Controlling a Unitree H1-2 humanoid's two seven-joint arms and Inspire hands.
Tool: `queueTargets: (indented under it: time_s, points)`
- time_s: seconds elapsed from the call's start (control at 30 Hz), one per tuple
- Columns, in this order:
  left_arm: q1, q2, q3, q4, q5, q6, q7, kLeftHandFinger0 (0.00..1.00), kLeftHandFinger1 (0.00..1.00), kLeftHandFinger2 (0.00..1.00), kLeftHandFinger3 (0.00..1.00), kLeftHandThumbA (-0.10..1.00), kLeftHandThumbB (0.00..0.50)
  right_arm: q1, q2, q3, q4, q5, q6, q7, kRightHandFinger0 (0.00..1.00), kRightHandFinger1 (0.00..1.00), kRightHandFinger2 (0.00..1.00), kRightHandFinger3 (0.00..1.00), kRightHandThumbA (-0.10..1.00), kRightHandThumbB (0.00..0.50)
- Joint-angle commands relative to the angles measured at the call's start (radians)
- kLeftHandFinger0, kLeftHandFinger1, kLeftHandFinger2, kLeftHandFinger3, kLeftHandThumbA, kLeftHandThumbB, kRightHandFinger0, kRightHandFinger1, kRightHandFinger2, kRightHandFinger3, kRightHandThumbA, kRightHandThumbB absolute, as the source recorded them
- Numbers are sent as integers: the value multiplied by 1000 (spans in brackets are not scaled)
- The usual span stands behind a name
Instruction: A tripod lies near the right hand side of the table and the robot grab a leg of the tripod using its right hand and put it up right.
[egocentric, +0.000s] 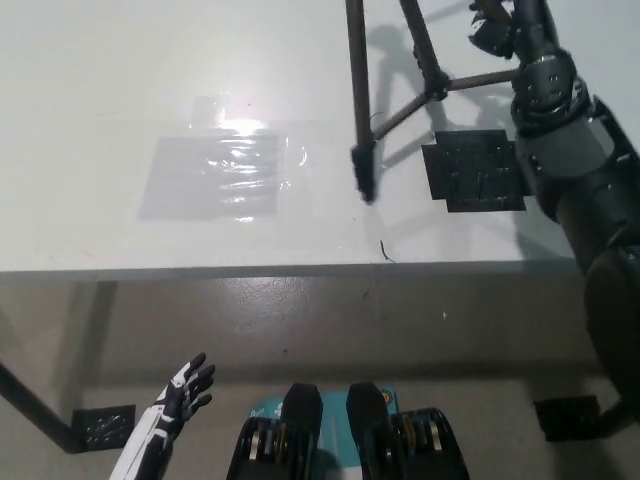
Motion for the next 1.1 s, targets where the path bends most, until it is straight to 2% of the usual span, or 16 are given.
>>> queueTargets:
  time_s: [0.0, 0.1, 0.23, 0.3, 0.4, 0.47, 0.53, 0.6, 0.63, 0.7, 0.73, 0.8, 0.9, 1.0, 1.03, 1.07]
  points:
    - [16, 8, -13, -20, 0, -72, -17, 1000, 1000, 1000, 1000, 1000, 287, -124, 49, -161, -68, 278, -237, -103, 0, 40, 381, 445, -100, 98]
    - [19, 5, -13, -6, 1, -97, -12, 1000, 1000, 1000, 1000, 1000, 258, -91, 73, -181, -62, 285, -278, -104, 0, 11, 352, 413, -100, 85]
    - [24, 2, -13, -6, -2, -94, -9, 1000, 1000, 1000, 1000, 1000, 301, -59, 101, -180, -50, 275, -293, -121, 0, 0, 326, 407, -100, 134]
    - [22, 1, -15, 0, -6, -104, -9, 1000, 1000, 1000, 1000, 1000, 293, -36, 114, -164, -39, 264, -295, -142, 0, 0, 301, 385, -100, 124]
    - [22, 2, -16, -1, 4, -103, -3, 1000, 1000, 1000, 1000, 1000, 300, -4, 138, -159, -26, 273, -287, -153, 0, 22, 370, 436, -100, 136]
    - [21, 3, -17, -2, 1, -103, -6, 1000, 1000, 1000, 1000, 1000, 297, 19, 148, -149, -24, 280, -295, -136, 0, 33, 398, 435, -100, 122]
    - [21, 5, -18, -6, 4, -103, -6, 1000, 1000, 1000, 1000, 1000, 288, 39, 158, -143, -19, 289, -300, -135, 0, 31, 404, 404, -100, 130]
    - [24, 4, -17, -8, 3, -100, -4, 1000, 1000, 1000, 1000, 1000, 302, 57, 167, -131, -12, 291, -303, -149, 0, 5, 364, 320, -100, 135]
    - [27, 5, -17, -7, 4, -102, -3, 1000, 1000, 1000, 1000, 1000, 300, 70, 170, -120, -11, 286, -311, -147, 0, 15, 380, 341, -100, 117]
    - [28, 4, -17, -13, 10, -93, 0, 1000, 1000, 1000, 1000, 1000, 299, 88, 169, -100, -10, 282, -319, -144, 0, 82, 467, 513, -100, 101]
    - [29, 4, -17, -14, 10, -93, 0, 1000, 1000, 1000, 1000, 1000, 299, 91, 169, -97, -9, 288, -323, -141, 0, 102, 489, 542, -100, 96]
    - [31, 5, -17, -14, 4, -96, -4, 1000, 1000, 1000, 1000, 1000, 292, 103, 172, -88, -8, 295, -327, -140, 0, 91, 483, 547, -100, 117]
    - [35, 5, -18, -15, -7, -90, -9, 1000, 1000, 1000, 1000, 1000, 294, 123, 171, -64, -7, 295, -320, -110, 0, 162, 574, 664, -100, 104]
    - [35, 6, -20, -8, 0, -103, -9, 1000, 1000, 1000, 1000, 1000, 276, 141, 163, -22, -4, 279, -309, -99, 1, 186, 573, 661, -86, 155]
    - [34, 6, -20, -4, 1, -105, -8, 1000, 1000, 1000, 1000, 1000, 276, 147, 159, -5, -4, 274, -315, -82, 109, 349, 732, 782, -26, 199]
    - [37, 6, -19, -4, 1, -107, -8, 1000, 1000, 1000, 1000, 1000, 275, 151, 158, 5, -4, 275, -317, -78, 201, 408, 715, 716, 37, 203]
